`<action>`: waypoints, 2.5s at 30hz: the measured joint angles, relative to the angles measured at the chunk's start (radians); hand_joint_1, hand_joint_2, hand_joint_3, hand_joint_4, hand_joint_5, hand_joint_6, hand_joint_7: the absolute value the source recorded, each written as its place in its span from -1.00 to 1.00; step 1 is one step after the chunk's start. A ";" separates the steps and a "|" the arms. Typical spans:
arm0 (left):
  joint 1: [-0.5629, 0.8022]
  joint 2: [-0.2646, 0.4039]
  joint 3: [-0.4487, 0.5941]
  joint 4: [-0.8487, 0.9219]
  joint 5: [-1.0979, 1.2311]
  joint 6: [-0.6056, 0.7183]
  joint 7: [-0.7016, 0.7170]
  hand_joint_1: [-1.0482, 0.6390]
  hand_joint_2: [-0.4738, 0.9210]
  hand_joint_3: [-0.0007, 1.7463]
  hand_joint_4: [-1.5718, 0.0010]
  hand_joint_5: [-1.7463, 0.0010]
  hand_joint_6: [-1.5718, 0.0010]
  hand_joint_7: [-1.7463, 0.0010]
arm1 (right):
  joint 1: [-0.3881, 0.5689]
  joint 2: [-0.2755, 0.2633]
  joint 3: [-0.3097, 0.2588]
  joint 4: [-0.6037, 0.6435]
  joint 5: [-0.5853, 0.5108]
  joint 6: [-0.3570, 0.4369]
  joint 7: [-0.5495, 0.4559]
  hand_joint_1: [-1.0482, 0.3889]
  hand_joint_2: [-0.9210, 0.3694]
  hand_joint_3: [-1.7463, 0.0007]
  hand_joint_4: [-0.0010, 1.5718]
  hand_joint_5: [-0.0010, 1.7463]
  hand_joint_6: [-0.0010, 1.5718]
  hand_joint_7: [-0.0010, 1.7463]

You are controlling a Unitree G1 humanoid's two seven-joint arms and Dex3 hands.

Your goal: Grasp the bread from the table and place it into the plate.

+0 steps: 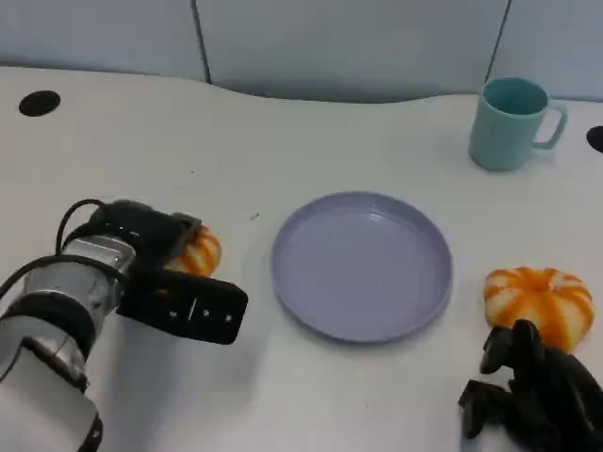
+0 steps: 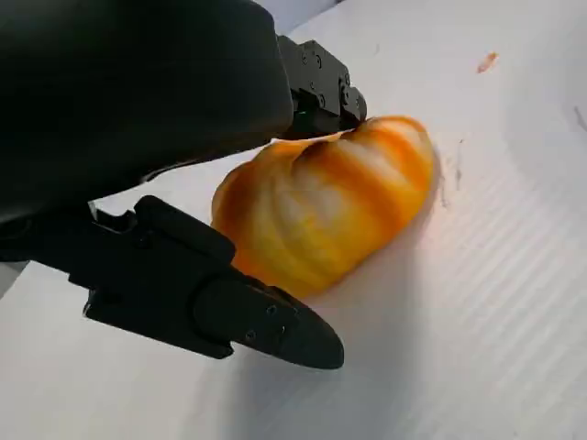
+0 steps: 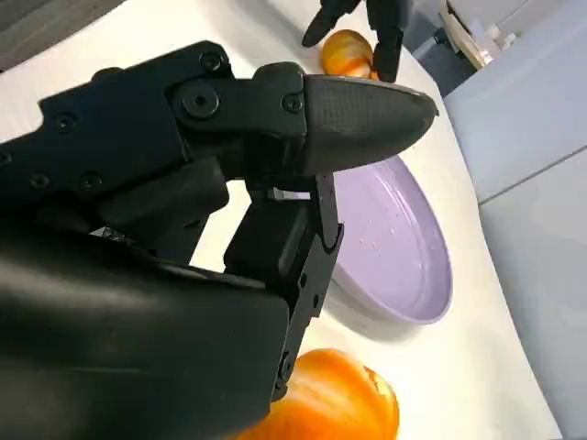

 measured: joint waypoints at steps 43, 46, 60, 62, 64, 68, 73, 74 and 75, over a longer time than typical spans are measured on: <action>0.018 0.042 0.075 0.003 -0.125 -0.139 0.487 0.04 0.94 -0.66 0.03 -1.00 0.25 -1.00 | -0.023 0.020 0.001 0.038 0.003 -0.027 -0.001 -0.18 -1.00 0.47 0.65 0.46 0.48 0.45; 0.015 0.041 0.109 0.001 -0.157 -0.174 0.511 0.04 0.94 -0.65 0.02 -1.00 0.24 -1.00 | -0.029 0.019 0.001 0.052 0.000 -0.038 0.008 -0.19 -1.00 0.47 0.65 0.45 0.50 0.42; -0.029 -0.017 0.178 -0.023 -0.219 -0.308 0.519 0.03 0.61 -0.23 -0.11 -1.00 0.12 -0.99 | -0.047 0.018 0.002 0.068 -0.001 -0.035 0.008 -0.17 -1.00 0.46 0.65 0.46 0.41 0.53; -0.036 -0.035 0.171 -0.036 -0.219 -0.370 0.519 0.04 0.42 0.11 -0.12 -1.00 0.08 -1.00 | -0.047 0.017 -0.002 0.062 0.000 -0.028 0.002 -0.17 -1.00 0.48 0.65 0.45 0.41 0.53; -0.044 -0.060 0.157 -0.049 -0.217 -0.431 0.515 0.04 0.30 0.35 -0.12 -1.00 0.06 -1.00 | -0.048 0.018 -0.003 0.059 0.001 -0.023 0.001 -0.16 -1.00 0.48 0.66 0.44 0.42 0.52; -0.061 -0.105 0.138 -0.056 -0.213 -0.506 0.483 0.03 0.25 0.46 -0.11 -1.00 0.07 -1.00 | -0.044 0.022 -0.007 0.058 0.017 -0.017 0.010 -0.15 -1.00 0.46 0.66 0.43 0.42 0.50; -0.072 -0.119 0.137 -0.056 -0.215 -0.531 0.421 -0.03 0.30 0.41 -0.18 -1.00 0.01 -1.00 | -0.037 0.020 -0.008 0.054 0.020 -0.017 0.015 -0.15 -1.00 0.44 0.66 0.43 0.41 0.50; -0.072 -0.127 0.137 -0.054 -0.218 -0.531 0.392 -0.04 0.31 0.41 -0.19 -1.00 0.01 -1.00 | -0.035 0.019 -0.008 0.052 0.018 -0.017 0.013 -0.15 -1.00 0.44 0.66 0.43 0.41 0.50; -0.072 -0.136 0.137 -0.054 -0.219 -0.533 0.372 -0.04 0.31 0.40 -0.19 -1.00 0.01 -1.00 | -0.035 0.018 -0.008 0.050 0.017 -0.017 0.011 -0.15 -1.00 0.44 0.66 0.43 0.41 0.50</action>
